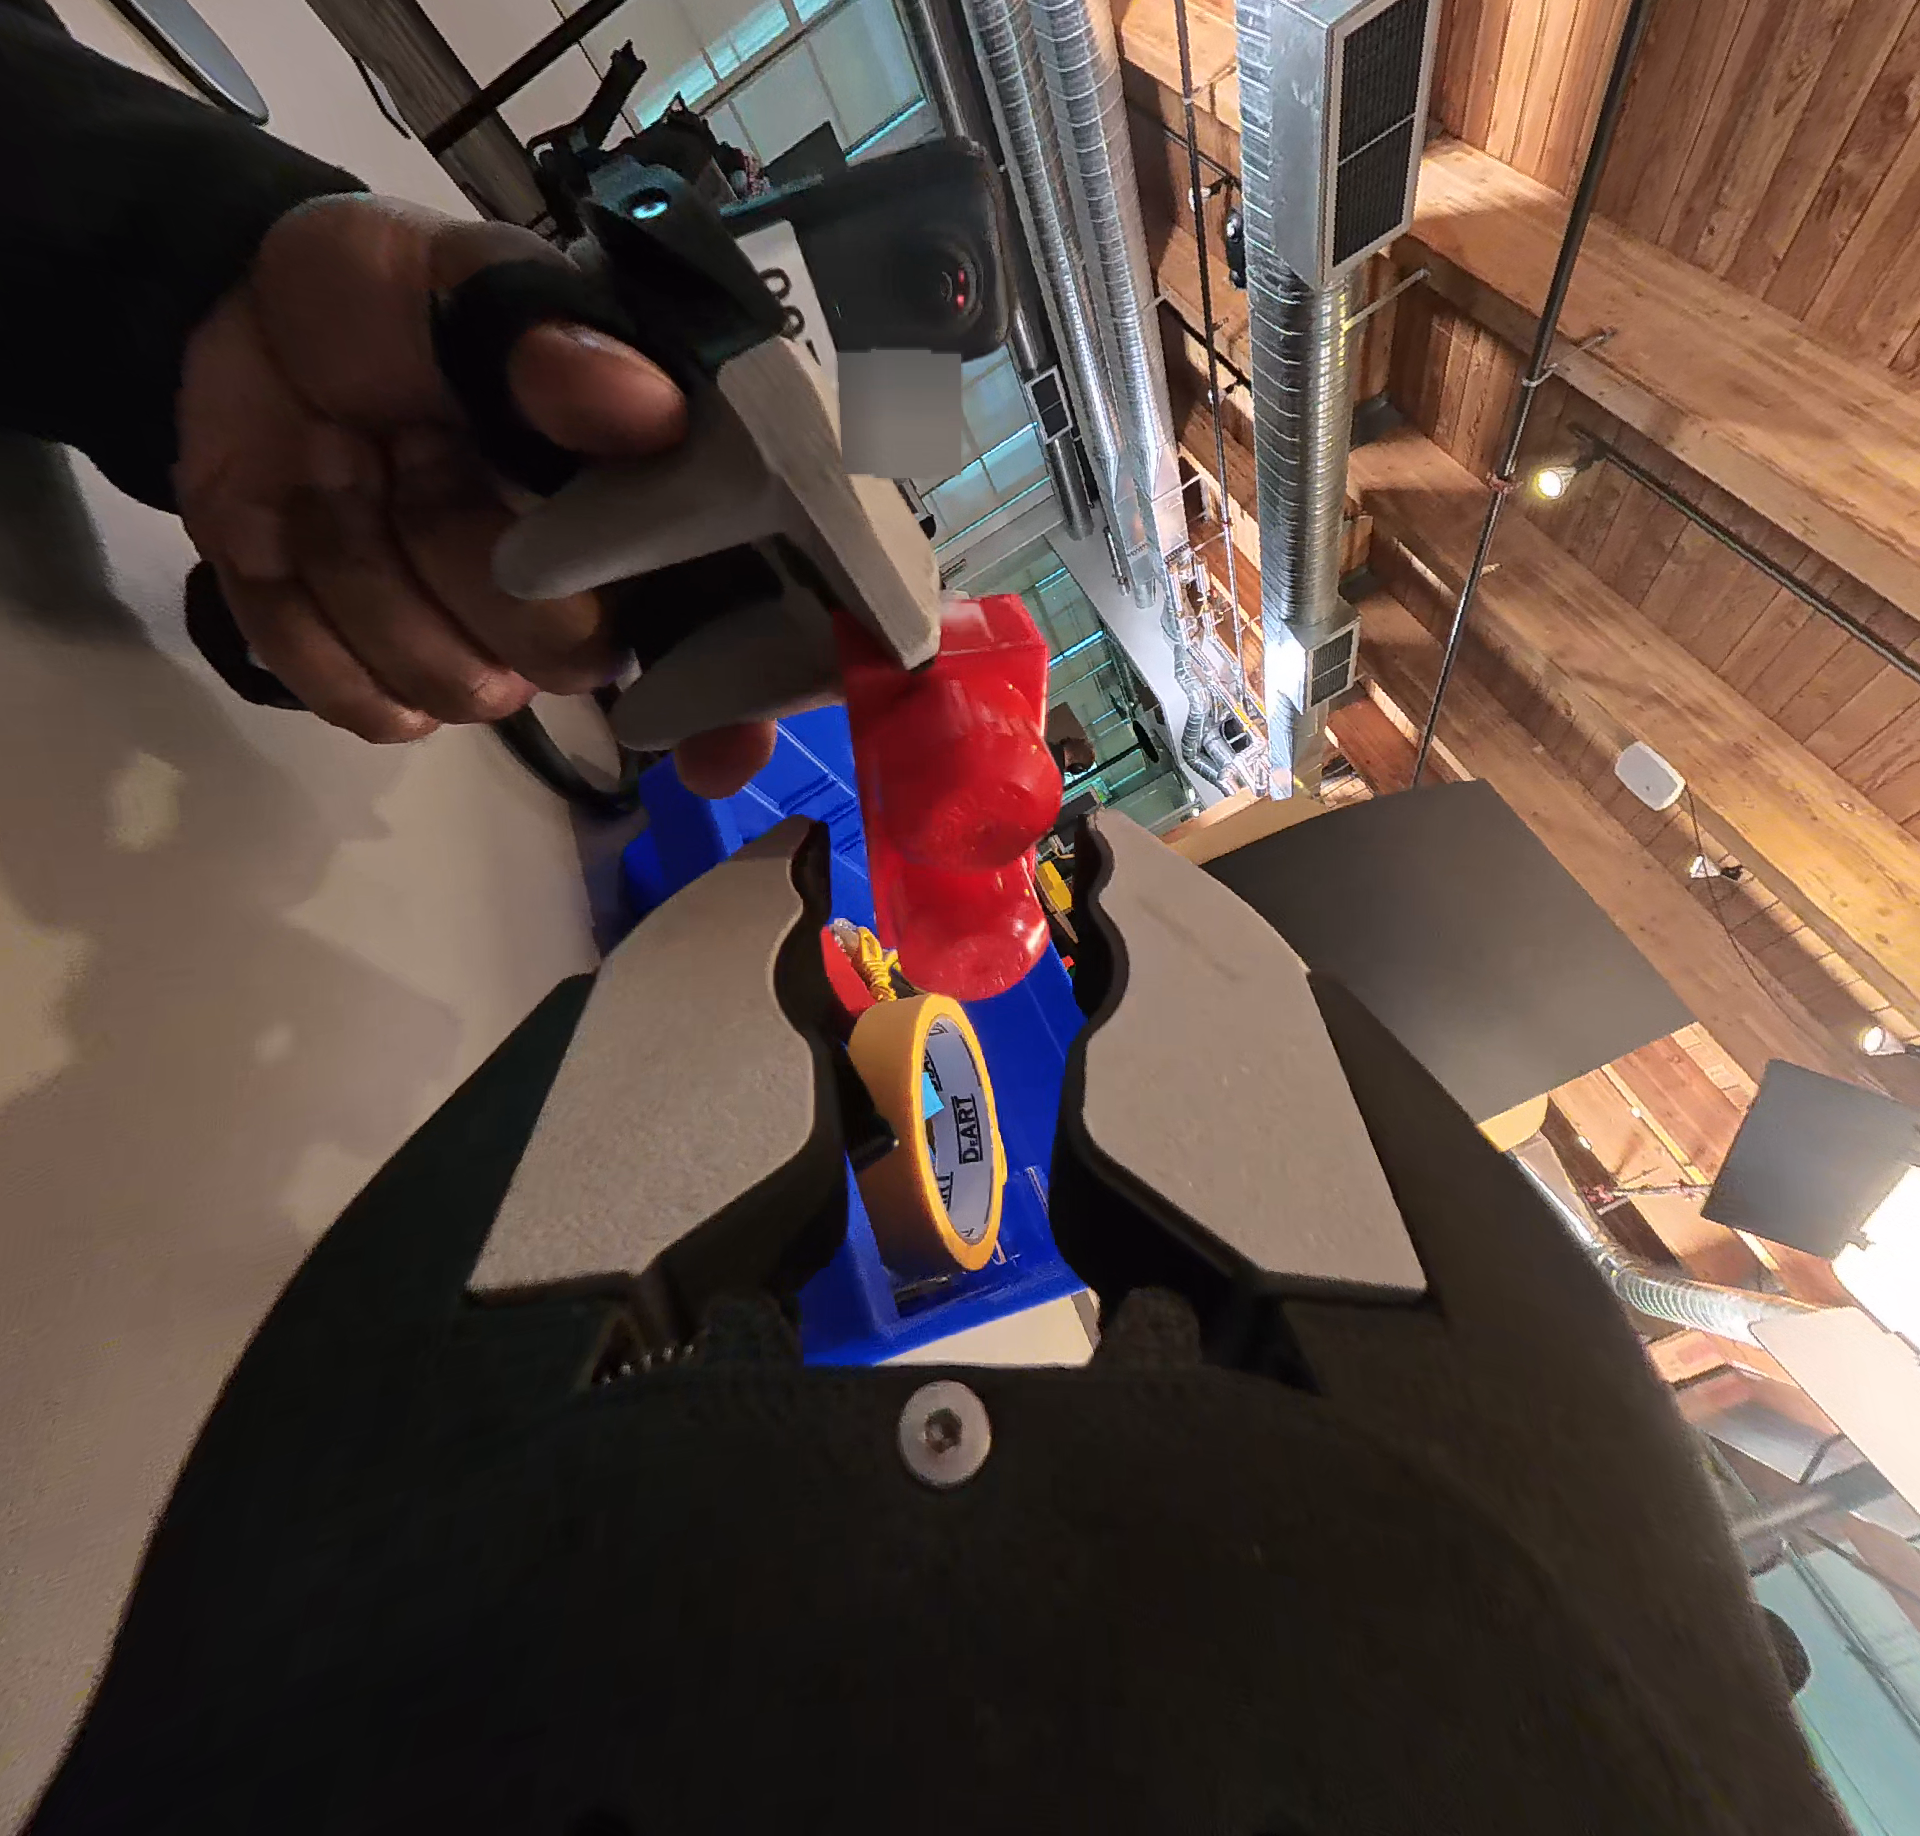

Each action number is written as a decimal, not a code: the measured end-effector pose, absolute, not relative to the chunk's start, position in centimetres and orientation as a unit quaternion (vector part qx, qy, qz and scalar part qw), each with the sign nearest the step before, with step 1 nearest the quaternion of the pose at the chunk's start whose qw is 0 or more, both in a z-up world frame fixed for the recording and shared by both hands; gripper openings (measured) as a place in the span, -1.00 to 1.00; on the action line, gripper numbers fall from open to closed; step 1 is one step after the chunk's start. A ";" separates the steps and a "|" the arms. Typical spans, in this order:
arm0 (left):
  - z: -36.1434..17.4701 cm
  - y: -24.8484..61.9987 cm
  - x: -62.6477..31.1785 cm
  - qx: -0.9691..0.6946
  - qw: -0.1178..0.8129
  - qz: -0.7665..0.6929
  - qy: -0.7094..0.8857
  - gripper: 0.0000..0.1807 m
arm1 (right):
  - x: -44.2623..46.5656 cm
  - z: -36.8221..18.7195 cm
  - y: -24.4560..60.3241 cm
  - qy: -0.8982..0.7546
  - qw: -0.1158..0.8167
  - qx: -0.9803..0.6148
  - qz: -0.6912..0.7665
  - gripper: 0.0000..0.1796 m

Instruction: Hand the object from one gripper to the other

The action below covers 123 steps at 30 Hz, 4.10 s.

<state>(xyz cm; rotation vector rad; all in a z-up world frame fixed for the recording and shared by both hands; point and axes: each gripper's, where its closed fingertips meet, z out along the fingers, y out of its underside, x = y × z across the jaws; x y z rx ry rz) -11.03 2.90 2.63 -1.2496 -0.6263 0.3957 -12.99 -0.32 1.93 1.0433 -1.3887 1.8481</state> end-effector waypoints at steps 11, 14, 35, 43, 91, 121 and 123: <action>2.5 4.2 -10.3 -0.588 0.746 0.172 -0.261 -0.88 | -12.9 1.5 -0.8 -0.557 0.250 0.375 0.698 -0.60; 2.8 3.6 -10.5 -0.589 0.729 0.238 -0.255 -0.69 | -13.8 1.8 -0.7 -0.600 0.172 0.330 0.709 -0.60; 0.8 3.6 -12.2 -0.644 0.638 0.328 -0.265 -0.58 | -10.3 -2.1 0.3 -0.714 -0.148 0.317 0.607 -0.60; 4.9 -1.7 -12.1 -0.490 0.724 0.355 -0.332 -0.59 | -13.9 1.1 -1.4 -0.662 0.037 0.262 0.701 -0.45; 1.6 -1.5 -11.8 -0.535 0.710 0.251 -0.384 -0.46 | -13.9 2.3 -0.4 -0.630 0.036 0.258 0.731 -0.44; 1.5 -0.6 -10.8 -0.537 0.732 0.208 -0.364 -0.34 | -11.6 0.0 0.1 -0.641 0.019 0.340 0.688 -0.56; 1.8 -0.4 -10.5 -0.552 0.719 0.252 -0.338 -0.35 | -11.6 0.4 0.4 -0.652 -0.044 0.316 0.687 -0.56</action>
